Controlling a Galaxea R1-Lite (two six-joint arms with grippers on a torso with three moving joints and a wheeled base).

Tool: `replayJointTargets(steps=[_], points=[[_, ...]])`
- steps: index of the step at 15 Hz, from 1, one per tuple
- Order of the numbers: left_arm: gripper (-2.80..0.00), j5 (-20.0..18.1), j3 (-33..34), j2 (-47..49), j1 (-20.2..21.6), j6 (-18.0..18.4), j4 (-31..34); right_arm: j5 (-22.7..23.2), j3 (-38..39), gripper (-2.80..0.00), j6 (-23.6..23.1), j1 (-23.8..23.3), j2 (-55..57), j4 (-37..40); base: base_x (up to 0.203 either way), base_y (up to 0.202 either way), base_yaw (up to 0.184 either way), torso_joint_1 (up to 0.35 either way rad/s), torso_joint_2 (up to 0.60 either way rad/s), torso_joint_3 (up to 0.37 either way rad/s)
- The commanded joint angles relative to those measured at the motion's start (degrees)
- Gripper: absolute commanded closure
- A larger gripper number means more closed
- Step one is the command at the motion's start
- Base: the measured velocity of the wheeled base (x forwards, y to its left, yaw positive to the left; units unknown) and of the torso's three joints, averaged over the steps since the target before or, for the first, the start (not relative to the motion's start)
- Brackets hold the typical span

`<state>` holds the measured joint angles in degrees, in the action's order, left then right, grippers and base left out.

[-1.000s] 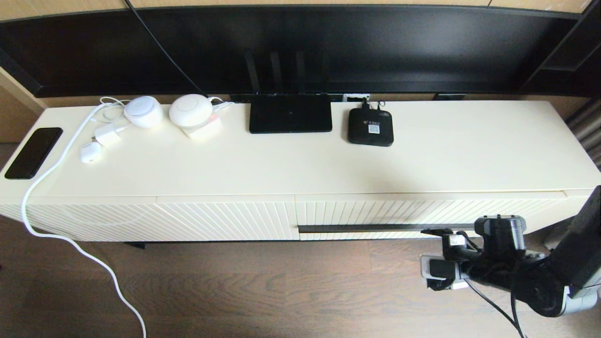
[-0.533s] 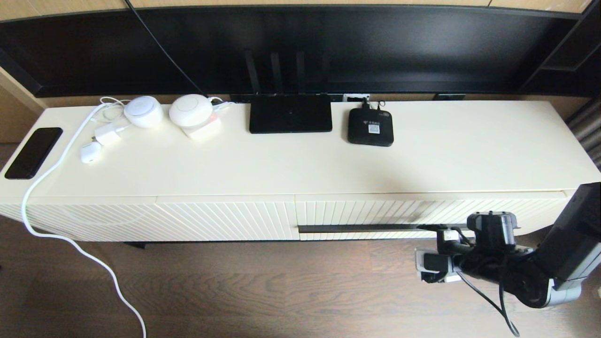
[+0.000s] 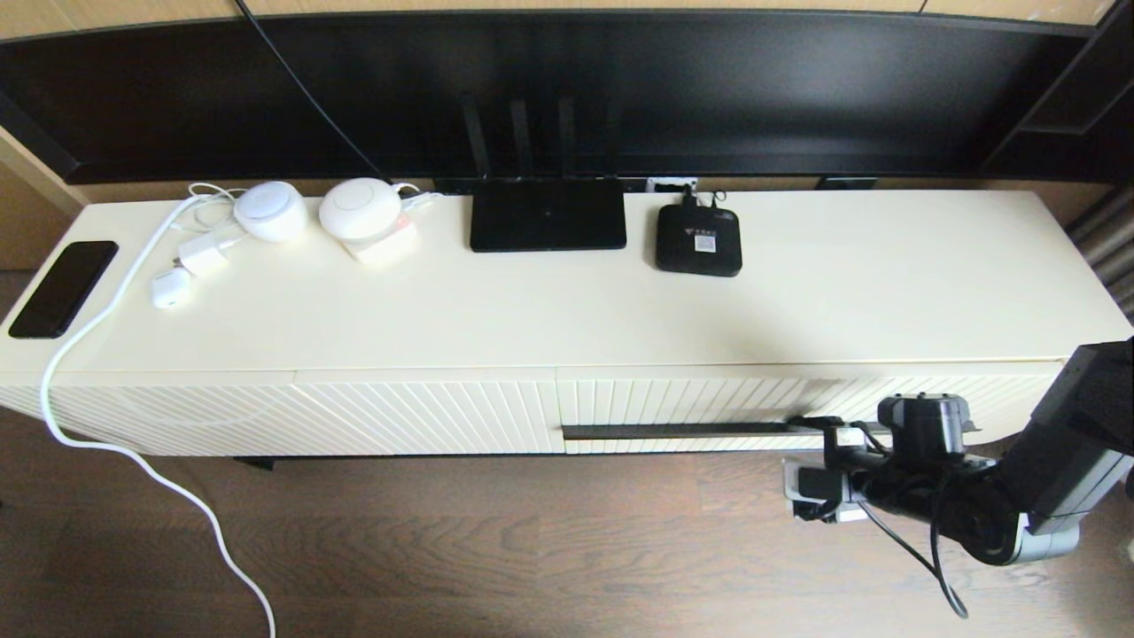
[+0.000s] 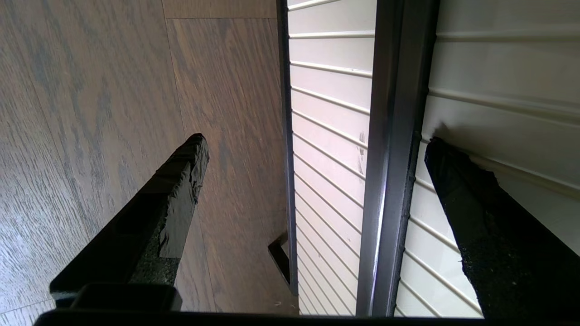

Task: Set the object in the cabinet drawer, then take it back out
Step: Open the drawer

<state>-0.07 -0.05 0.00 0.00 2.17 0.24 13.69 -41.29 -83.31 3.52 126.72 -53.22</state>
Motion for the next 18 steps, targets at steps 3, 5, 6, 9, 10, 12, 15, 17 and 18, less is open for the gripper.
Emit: replayJointTargets(steps=[3, 5, 6, 9, 10, 12, 15, 17, 18], points=[[0.00, -0.01, -0.04, 0.00, 0.00, 0.03, 0.02, 0.02, -0.68, -2.80, -0.63, -0.01, 1.23, -0.65, 0.000, 0.000, 0.000, 0.000, 0.00, 0.000], [0.00, -0.01, 0.02, 0.05, 0.00, 0.03, 0.02, 0.02, -0.52, -2.80, -0.63, -0.01, 1.60, -0.65, 0.000, 0.000, 0.000, 0.000, 0.00, 0.000], [0.00, -0.01, 0.01, 0.00, 0.00, 0.03, 0.02, 0.02, -0.12, -2.80, -0.63, -0.01, 1.60, -0.65, 0.000, 0.000, 0.000, 0.000, 0.00, 0.000], [0.00, -0.01, 0.05, 0.00, 0.00, 0.03, 0.02, 0.04, 2.64, -2.80, -0.64, -0.01, 0.89, -0.73, 0.000, 0.000, 0.000, 0.000, 0.00, 0.000], [0.00, -0.01, 0.05, 0.00, 0.00, 0.03, -0.01, 0.03, 4.17, -2.80, -0.75, -0.01, 0.36, -0.79, 0.000, 0.000, 0.000, 0.000, 0.00, 0.000], [0.00, -0.01, 0.03, 0.02, 0.00, 0.03, 0.00, 0.02, 6.89, -2.80, -0.82, -0.01, -0.42, -0.83, 0.000, 0.000, 0.000, 0.000, 0.00, 0.000], [0.00, -0.01, 0.05, 0.00, 0.00, 0.03, 0.02, -0.08, 10.90, -2.80, -0.79, 0.10, -1.20, -0.98, 0.000, 0.000, 0.000, 0.000, 0.00, 0.000], [0.00, -0.01, 0.01, 0.07, 0.00, 0.03, 0.02, -0.23, 13.95, -2.80, -0.70, 0.22, -1.61, -1.23, 0.000, 0.000, 0.000, 0.000, 0.00, 0.000], [0.00, -0.01, -0.04, 0.00, 0.00, 0.03, 0.02, -0.24, 15.36, -2.80, -0.65, 0.25, -2.03, -1.26, 0.000, 0.000, 0.000, 0.000, 0.00, 0.000]])
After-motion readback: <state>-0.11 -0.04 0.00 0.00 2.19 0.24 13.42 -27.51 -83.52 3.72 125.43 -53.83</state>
